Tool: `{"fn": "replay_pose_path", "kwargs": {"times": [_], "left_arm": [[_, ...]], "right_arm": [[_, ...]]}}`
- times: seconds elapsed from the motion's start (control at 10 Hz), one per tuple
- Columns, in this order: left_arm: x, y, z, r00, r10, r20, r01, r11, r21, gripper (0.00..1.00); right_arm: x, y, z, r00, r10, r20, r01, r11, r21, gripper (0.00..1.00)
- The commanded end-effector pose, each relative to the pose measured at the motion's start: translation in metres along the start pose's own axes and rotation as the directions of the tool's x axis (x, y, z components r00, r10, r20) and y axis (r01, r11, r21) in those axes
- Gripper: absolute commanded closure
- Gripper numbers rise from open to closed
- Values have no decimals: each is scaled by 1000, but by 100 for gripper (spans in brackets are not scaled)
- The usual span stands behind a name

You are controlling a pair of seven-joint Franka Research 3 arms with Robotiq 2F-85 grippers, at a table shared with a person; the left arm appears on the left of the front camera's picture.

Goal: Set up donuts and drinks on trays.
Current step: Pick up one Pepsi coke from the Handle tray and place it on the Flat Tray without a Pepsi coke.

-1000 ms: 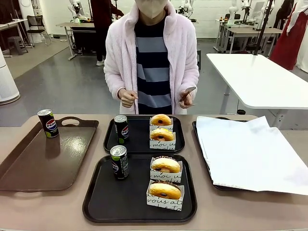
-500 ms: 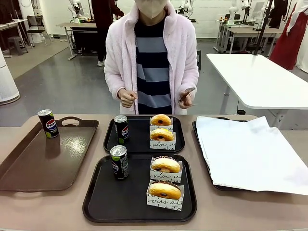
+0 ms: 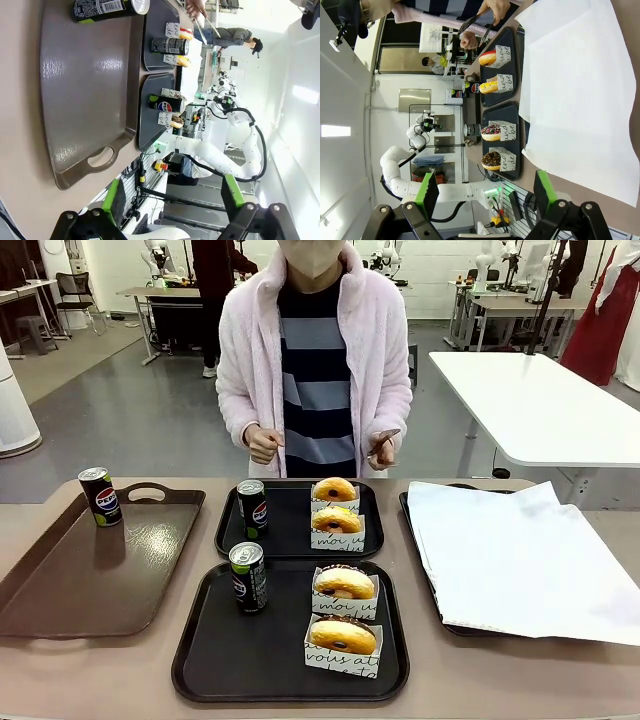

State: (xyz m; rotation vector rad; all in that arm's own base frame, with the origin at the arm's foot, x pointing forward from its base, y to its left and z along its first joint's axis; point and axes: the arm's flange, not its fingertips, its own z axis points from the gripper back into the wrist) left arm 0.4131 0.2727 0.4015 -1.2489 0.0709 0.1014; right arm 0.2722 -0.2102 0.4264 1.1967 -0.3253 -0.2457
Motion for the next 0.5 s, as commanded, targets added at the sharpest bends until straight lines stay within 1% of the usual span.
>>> {"fn": "replay_pose_path", "kwargs": {"times": [0.0,0.4], "left_arm": [[-3,0,1,1000,-11,-6,11,1000,-8,0],[-3,0,1,1000,-11,-6,11,1000,-8,0]], "right_arm": [[1,-1,1,1000,7,1,-7,1000,13,0],[1,-1,1,1000,7,1,-7,1000,13,0]]}}
